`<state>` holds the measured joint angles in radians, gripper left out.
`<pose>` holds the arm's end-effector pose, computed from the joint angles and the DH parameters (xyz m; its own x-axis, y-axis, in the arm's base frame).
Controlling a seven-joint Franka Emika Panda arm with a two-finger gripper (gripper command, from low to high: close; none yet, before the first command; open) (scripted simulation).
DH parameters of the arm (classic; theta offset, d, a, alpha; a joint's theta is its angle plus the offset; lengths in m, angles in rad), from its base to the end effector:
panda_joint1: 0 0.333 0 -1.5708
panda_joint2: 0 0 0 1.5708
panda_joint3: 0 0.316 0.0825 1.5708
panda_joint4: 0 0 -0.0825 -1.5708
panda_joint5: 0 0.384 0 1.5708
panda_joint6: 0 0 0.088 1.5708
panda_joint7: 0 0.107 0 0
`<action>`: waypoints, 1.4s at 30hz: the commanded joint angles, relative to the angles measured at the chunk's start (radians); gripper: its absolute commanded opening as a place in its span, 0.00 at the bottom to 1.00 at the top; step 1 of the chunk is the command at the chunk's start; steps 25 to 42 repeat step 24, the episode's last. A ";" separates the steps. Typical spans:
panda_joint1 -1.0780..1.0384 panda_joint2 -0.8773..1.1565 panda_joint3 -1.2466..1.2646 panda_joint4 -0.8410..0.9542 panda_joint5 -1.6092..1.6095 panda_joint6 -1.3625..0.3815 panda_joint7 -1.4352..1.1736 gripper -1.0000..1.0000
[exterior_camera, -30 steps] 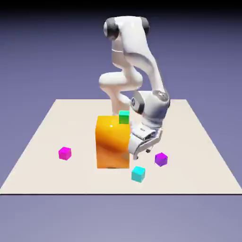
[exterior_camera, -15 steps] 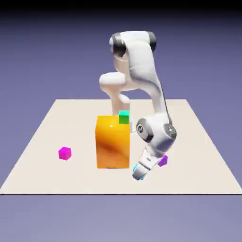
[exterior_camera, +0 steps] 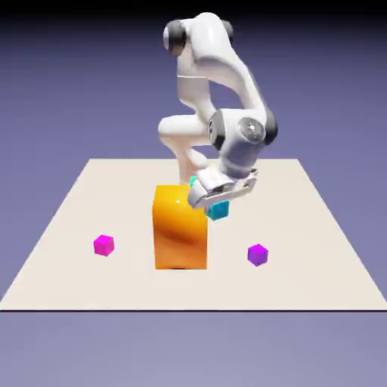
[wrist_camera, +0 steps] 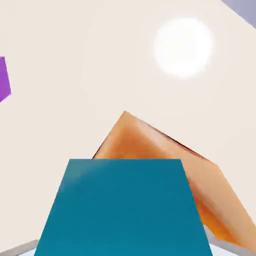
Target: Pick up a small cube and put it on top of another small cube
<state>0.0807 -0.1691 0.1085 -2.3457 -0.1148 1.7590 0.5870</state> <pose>0.4224 0.0707 0.3743 0.8826 -0.3795 -0.2774 -0.2879 -0.9029 0.3193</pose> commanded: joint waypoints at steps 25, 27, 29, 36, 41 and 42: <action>-0.053 -0.281 -0.078 -0.047 0.119 -0.272 0.177 1.00; -0.053 -0.281 -0.078 -0.047 0.119 -0.272 0.177 1.00; -0.053 -0.281 -0.078 -0.047 0.119 -0.272 0.177 1.00; -0.053 -0.281 -0.078 -0.047 0.119 -0.272 0.177 1.00; -0.053 -0.281 -0.078 -0.047 0.119 -0.272 0.177 1.00; -0.053 -0.281 -0.078 -0.047 0.119 -0.272 0.177 1.00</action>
